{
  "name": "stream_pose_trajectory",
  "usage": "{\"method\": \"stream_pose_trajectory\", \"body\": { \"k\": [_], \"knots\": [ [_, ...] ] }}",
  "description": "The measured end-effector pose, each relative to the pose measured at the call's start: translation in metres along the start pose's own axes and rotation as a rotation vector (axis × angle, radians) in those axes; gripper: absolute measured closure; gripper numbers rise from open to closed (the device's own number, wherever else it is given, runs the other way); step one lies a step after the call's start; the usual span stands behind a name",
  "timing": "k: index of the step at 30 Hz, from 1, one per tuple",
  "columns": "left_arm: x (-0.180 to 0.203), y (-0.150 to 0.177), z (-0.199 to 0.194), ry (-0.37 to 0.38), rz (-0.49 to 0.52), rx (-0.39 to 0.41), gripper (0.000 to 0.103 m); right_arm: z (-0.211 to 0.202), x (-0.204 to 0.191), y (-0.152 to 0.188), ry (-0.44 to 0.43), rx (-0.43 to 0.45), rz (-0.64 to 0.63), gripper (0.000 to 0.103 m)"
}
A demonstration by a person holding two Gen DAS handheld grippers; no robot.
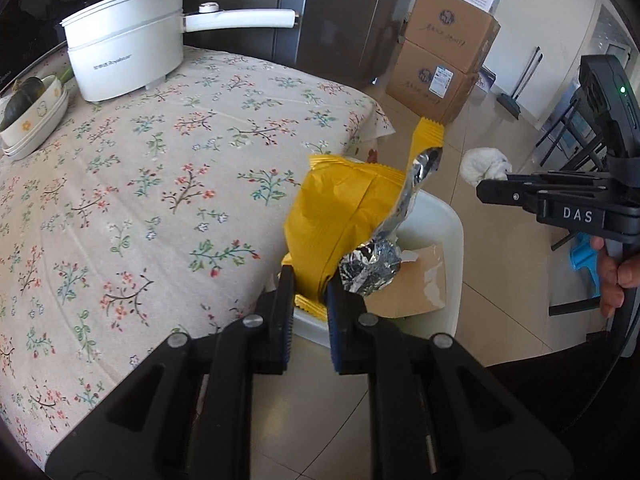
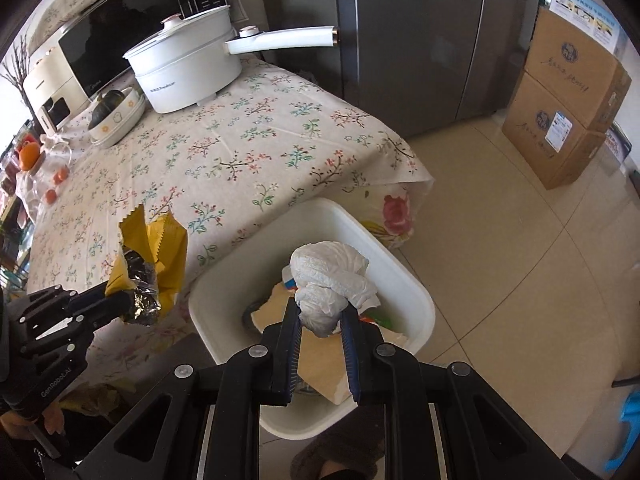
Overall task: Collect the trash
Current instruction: 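Release the yellow bag with the left gripper while the right gripper drops the tissue into the bin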
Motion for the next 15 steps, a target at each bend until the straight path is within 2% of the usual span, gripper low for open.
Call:
{"method": "stream_pose_trajectory", "body": {
  "k": [6,15],
  "knots": [
    [0.021,0.003,0.023,0.009,0.065,-0.005,0.086,0.000,0.016,0.007,0.019,-0.017,0.025,0.083],
    [0.025,-0.003,0.042,-0.007,0.082,-0.017,0.085,0.002,0.018,0.007,0.021,-0.021,0.035,0.083]
  ]
}}
Point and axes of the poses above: each gripper's, at about its wrist camera, not at the fingertips, and z roughly the way its jaws point, x to its right, y to its underside, the point moved 1 cm from there along z, roughly the way its jaws point, and after that the axes turned 8 degrees about -y, right-handed, at the moved point
